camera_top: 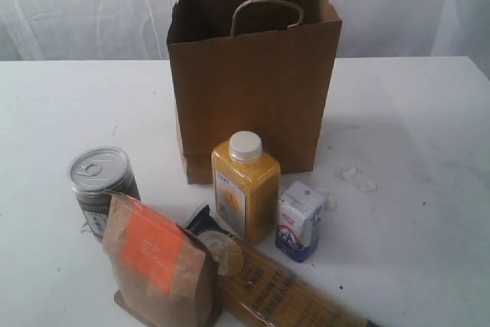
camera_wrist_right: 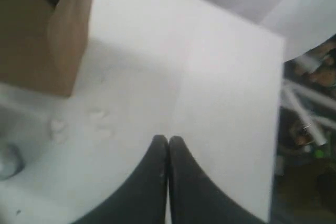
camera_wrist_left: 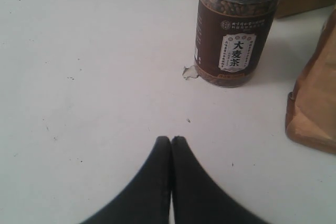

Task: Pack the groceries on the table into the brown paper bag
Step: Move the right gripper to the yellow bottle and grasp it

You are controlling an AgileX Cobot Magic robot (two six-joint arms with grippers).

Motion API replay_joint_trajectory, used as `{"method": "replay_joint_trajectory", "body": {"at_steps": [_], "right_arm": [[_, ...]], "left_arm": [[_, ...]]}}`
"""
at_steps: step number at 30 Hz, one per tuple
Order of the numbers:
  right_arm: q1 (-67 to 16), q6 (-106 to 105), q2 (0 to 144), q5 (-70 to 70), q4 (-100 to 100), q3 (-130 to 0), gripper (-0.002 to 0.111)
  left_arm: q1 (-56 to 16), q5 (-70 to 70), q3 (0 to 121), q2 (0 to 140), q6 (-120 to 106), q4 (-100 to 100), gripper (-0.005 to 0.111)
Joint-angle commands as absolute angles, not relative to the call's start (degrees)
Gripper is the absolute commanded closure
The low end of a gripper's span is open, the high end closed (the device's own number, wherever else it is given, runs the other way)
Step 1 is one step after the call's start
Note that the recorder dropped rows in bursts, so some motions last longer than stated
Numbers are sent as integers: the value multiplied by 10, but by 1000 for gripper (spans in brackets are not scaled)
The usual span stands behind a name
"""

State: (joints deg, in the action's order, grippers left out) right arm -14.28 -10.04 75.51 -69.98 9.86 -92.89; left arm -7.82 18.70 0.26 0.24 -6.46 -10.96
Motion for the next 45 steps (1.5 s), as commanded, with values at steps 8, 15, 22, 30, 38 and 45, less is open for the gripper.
{"method": "replay_joint_trajectory", "body": {"at_steps": [8,15,22,30,38,45], "right_arm": [[-136,-359,630,-370,-308,-549,108],[-144,-679,650,-489,-568,-431,106],[-174,-781,689,-458,-597,-426,56],[-211,-807,755,-377,-655,-426,19],[-265,-886,837,-240,-664,-441,19],[-304,-886,875,-135,-664,-454,19]], "left_arm": [[-82,191,0,0,-63,-115,107],[-82,191,0,0,-63,-115,107],[-82,191,0,0,-63,-115,107],[-82,191,0,0,-63,-115,107],[-82,191,0,0,-63,-115,107],[-82,191,0,0,-63,-115,107]]}}
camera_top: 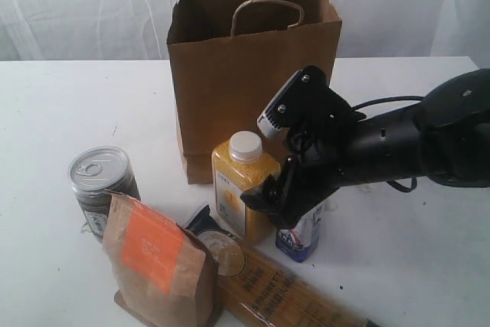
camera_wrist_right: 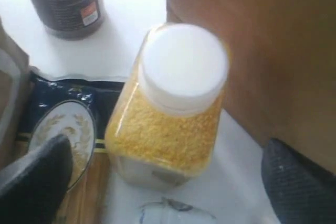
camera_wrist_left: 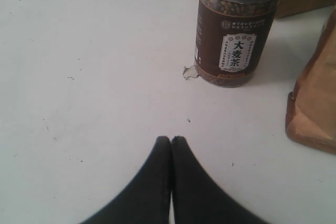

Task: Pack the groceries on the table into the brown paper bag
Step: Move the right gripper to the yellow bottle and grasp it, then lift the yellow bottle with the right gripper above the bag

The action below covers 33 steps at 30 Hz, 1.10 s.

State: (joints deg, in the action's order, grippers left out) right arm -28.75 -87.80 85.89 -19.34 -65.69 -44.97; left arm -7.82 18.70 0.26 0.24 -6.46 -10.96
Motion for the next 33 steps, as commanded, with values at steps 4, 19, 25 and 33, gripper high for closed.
{"method": "replay_joint_trajectory", "body": {"at_steps": [4,19,25,33], "right_arm": [[-319,-886,903,-127,-674,-463,19],[-353,-862,965,-47,-702,-498,38],[-353,-831,965,-71,-702,-498,67],[-353,-831,946,-132,-702,-498,80]], "left_arm": [[-82,191,0,0,-63,-115,107],[-82,191,0,0,-63,-115,107],[-82,191,0,0,-63,-115,107],[-82,191,0,0,-63,-115,107]]}}
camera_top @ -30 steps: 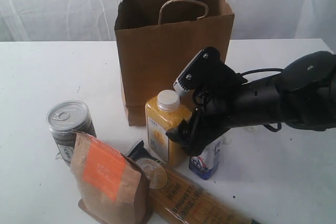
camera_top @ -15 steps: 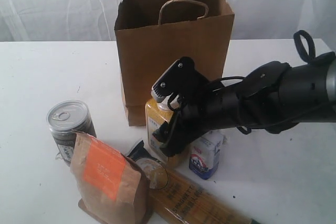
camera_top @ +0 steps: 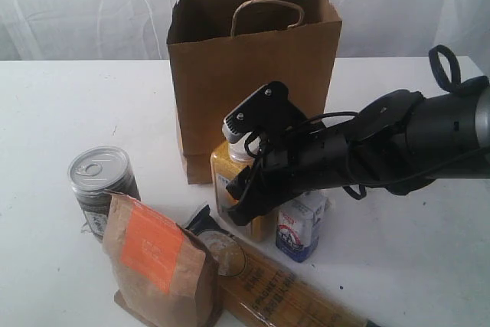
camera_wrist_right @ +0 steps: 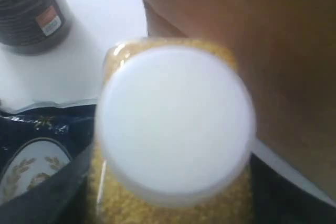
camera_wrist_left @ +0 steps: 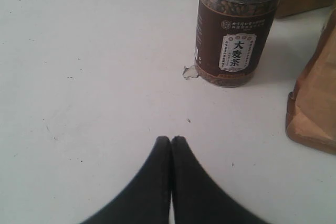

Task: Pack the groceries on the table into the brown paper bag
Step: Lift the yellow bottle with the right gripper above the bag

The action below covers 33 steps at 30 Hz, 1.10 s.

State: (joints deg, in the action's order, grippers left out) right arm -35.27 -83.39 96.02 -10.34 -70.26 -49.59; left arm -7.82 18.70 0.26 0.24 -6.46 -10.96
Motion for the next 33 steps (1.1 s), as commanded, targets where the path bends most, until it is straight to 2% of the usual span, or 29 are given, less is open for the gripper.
{"method": "replay_joint_trajectory", "body": {"at_steps": [1,9,15,19,26,33], "right_arm": [[-353,-831,941,-132,-702,-498,80],[-353,-831,895,-128,-702,-498,80],[-353,-831,845,-111,-702,-498,91],[-353,-831,788,-148,-702,-499,96],[-353,-831,646,-208,-730,-535,96],[-353,-833,635,-174,-769,-623,96]], "left_arm": [[-82,191,0,0,-63,-115,107],[-82,191,0,0,-63,-115,107],[-82,191,0,0,-63,-115,107],[-82,191,0,0,-63,-115,107],[-82,191,0,0,-63,-115,107],[-82,191,0,0,-63,-115,107]]}}
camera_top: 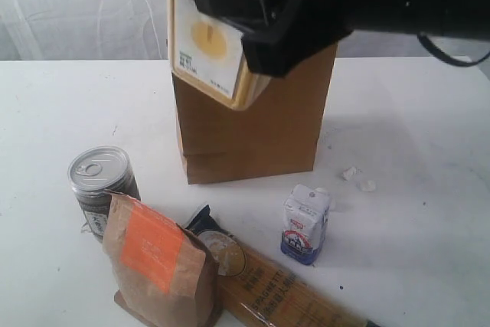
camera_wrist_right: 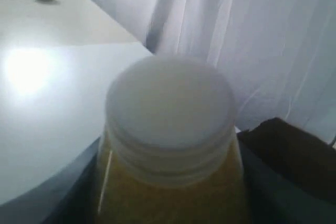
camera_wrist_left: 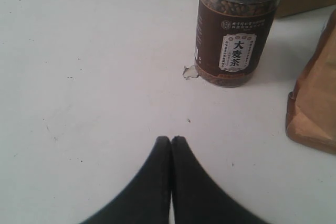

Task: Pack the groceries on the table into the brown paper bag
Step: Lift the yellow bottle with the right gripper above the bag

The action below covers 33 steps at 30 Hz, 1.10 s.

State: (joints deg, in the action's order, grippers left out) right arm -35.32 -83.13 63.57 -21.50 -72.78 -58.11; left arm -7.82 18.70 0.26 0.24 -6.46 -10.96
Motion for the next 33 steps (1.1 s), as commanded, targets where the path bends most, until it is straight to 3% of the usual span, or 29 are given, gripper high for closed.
{"method": "replay_joint_trajectory", "body": {"at_steps": [1,6,18,33], "right_arm": [[-353,-833,640,-163,-789,-636,96],[-353,-834,697,-130,-876,-738,96],[-353,-837,854,-21,-880,-875,96],[-353,-837,904,46,-878,-879,96]], "left_arm": [[-82,191,0,0,-63,-115,107],[-82,191,0,0,-63,-115,107],[-82,191,0,0,-63,-115,107],[-82,191,0,0,-63,-115,107]]}}
